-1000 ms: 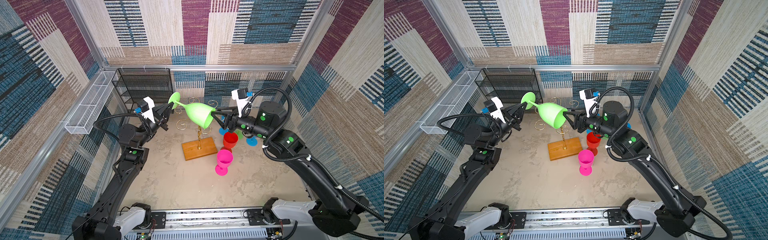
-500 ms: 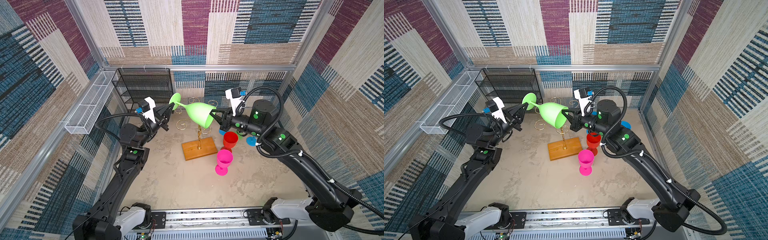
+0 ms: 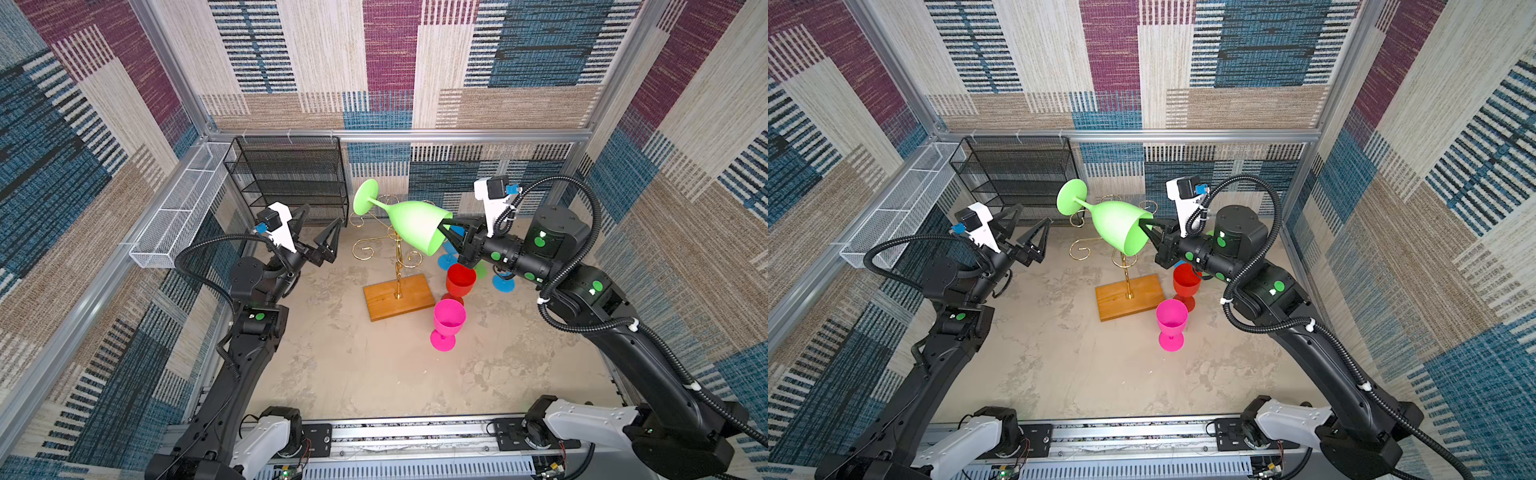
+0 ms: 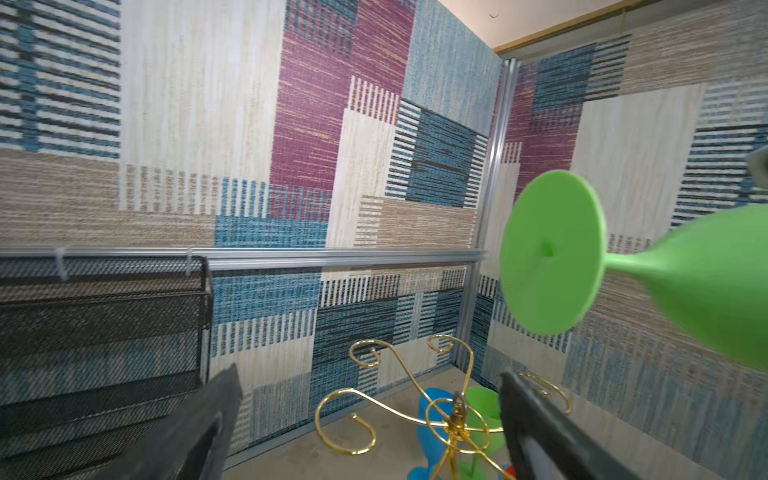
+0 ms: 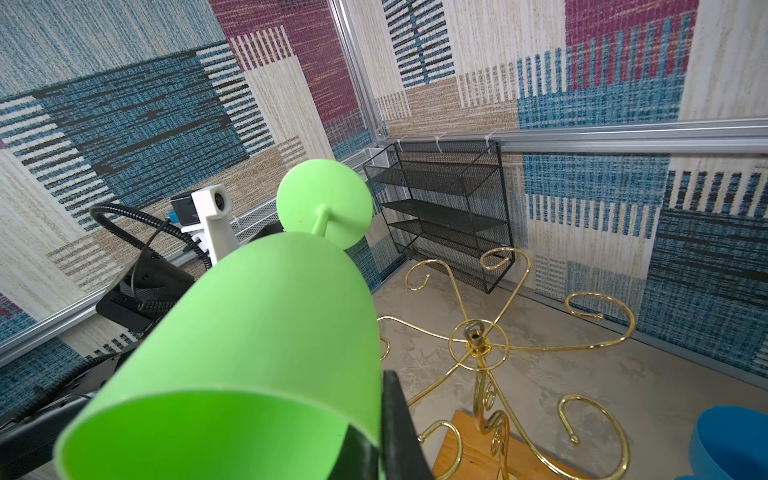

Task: Take the wine glass off the wine glass rack
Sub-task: 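Open the left gripper off the foot while the right gripper pulls the glass away, then lower the green glass upright near the pink glass with the right gripper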

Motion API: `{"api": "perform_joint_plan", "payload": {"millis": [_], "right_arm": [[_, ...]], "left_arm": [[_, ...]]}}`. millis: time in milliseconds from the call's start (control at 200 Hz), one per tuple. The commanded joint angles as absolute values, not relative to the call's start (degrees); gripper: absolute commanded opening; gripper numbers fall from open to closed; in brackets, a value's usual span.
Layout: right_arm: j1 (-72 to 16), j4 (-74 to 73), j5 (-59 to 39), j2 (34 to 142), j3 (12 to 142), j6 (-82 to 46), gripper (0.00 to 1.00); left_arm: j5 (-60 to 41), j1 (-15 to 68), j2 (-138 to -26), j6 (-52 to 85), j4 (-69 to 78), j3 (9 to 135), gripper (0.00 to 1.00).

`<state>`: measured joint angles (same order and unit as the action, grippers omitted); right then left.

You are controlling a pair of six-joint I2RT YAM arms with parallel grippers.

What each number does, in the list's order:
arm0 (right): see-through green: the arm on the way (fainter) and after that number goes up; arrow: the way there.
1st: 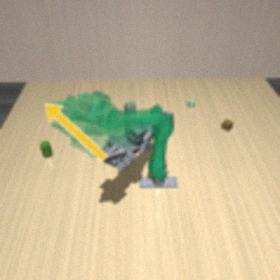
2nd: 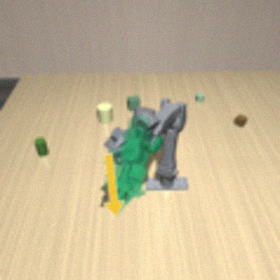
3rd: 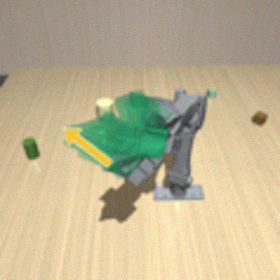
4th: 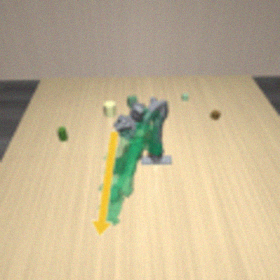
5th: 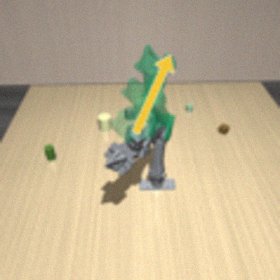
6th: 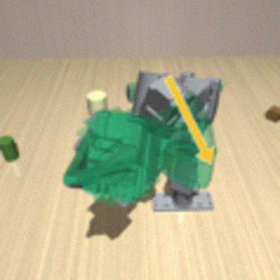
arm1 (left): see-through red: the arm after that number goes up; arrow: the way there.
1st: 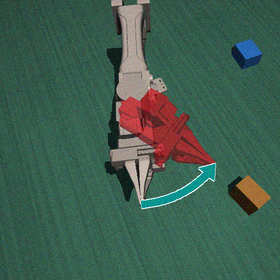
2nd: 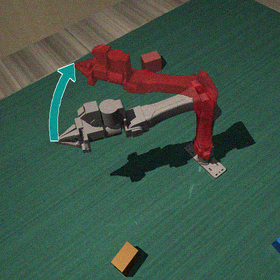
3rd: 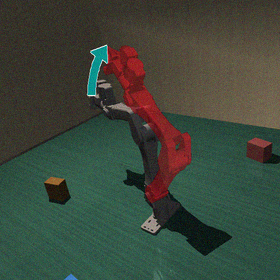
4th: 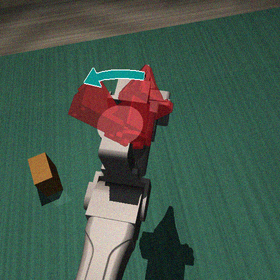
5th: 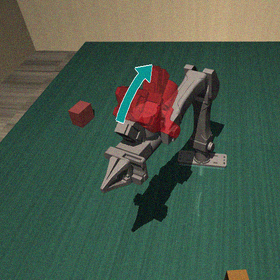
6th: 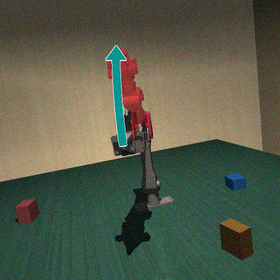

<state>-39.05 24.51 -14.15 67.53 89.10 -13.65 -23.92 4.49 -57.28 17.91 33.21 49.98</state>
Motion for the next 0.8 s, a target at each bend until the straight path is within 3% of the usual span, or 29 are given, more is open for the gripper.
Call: {"api": "perform_joint_plan", "payload": {"millis": [0,250,556,796], "right_arm": [[-40.5,26.8,-16.4,67.8,90.2,-10.3,0.0],[-46.7,33.7,-16.0,68.1,88.3,-9.6,0.0],[-57.1,47.4,-5.2,68.6,83.8,-14.4,0.0],[-61.4,63.6,3.6,74.0,87.8,-19.2,0.0]], "left_arm": [[-19.2,1.7,-55.7,21.7,33.0,48.0,0.99],[-16.8,-3.3,-55.3,21.5,33.1,43.2,0.99],[-15.1,-6.5,-56.7,21.5,37.6,37.7,0.99],[-14.6,-8.3,-56.3,19.6,36.9,34.4,0.99]]}}
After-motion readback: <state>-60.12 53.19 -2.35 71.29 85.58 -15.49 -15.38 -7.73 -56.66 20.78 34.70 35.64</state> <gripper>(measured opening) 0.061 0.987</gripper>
